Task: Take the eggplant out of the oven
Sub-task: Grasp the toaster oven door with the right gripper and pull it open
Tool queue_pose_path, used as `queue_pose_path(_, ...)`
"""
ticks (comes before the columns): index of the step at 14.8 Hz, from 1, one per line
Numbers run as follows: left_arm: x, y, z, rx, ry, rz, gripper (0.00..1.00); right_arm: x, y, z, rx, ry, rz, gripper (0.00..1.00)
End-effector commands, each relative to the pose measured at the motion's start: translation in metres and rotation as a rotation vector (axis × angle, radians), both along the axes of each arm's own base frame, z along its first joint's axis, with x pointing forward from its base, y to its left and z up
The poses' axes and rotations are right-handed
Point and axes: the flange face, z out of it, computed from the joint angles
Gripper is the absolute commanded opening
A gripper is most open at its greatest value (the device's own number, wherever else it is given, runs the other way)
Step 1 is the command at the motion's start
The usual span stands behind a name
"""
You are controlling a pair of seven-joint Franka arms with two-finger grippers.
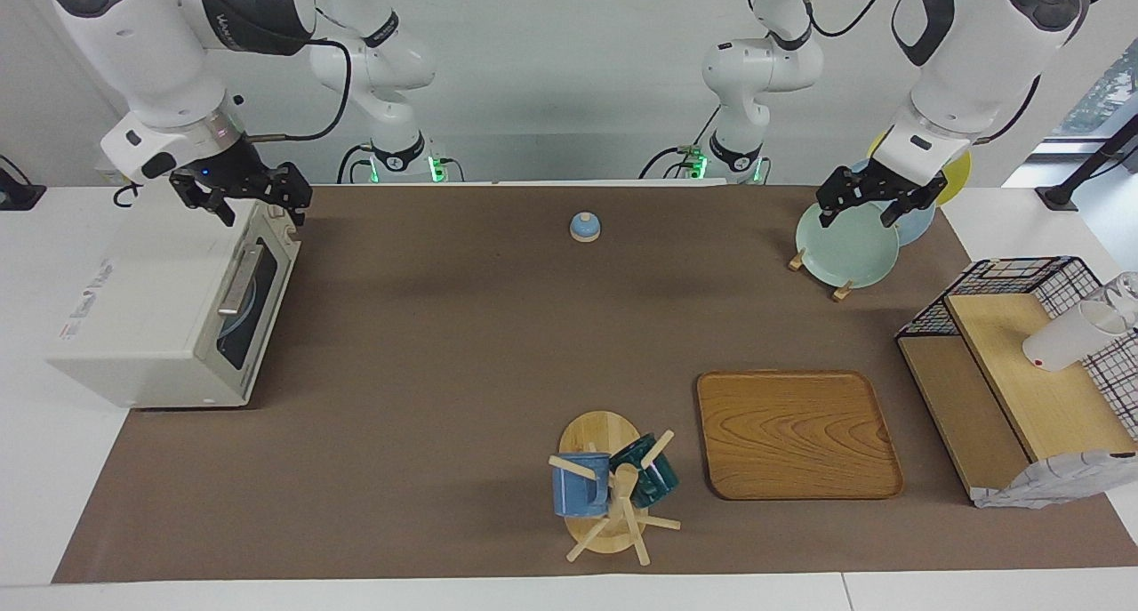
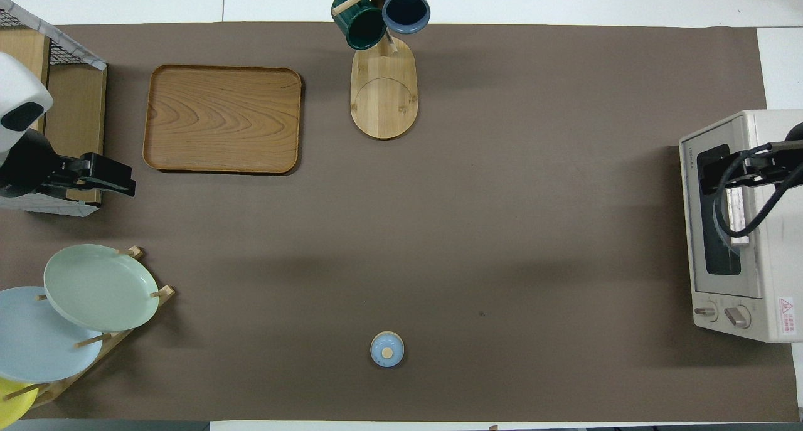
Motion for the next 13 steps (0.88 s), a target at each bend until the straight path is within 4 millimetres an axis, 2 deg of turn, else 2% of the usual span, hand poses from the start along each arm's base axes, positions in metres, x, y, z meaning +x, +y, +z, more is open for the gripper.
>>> queue_pose_path(1,0.000,0.002,0.004,0.019,0.000,-0.004,1.00,-0.002,0.000,0.004,0.030,0.005,-0.003,1.00)
queue_pose_path(7,0.000,0.002,0.004,0.019,0.000,-0.004,1.00,-0.001,-0.005,0.003,0.029,-0.001,-0.004,1.00)
queue_pose_path(8,0.000,0.002,0.004,0.019,0.000,-0.004,1.00,-0.001,-0.004,0.001,0.029,-0.004,-0.004,0.93)
queue_pose_path(10,0.000,0.002,0.004,0.019,0.000,-0.004,1.00,0.002,-0.003,0.000,0.028,-0.025,0.003,0.23)
queue_pose_path(11,0.000,0.002,0.004,0.019,0.000,-0.004,1.00,0.003,0.001,-0.003,0.029,-0.028,0.019,0.00)
queue_pose_path(13,0.000,0.002,0.004,0.019,0.000,-0.004,1.00,0.000,0.003,-0.015,0.039,-0.018,0.104,0.00)
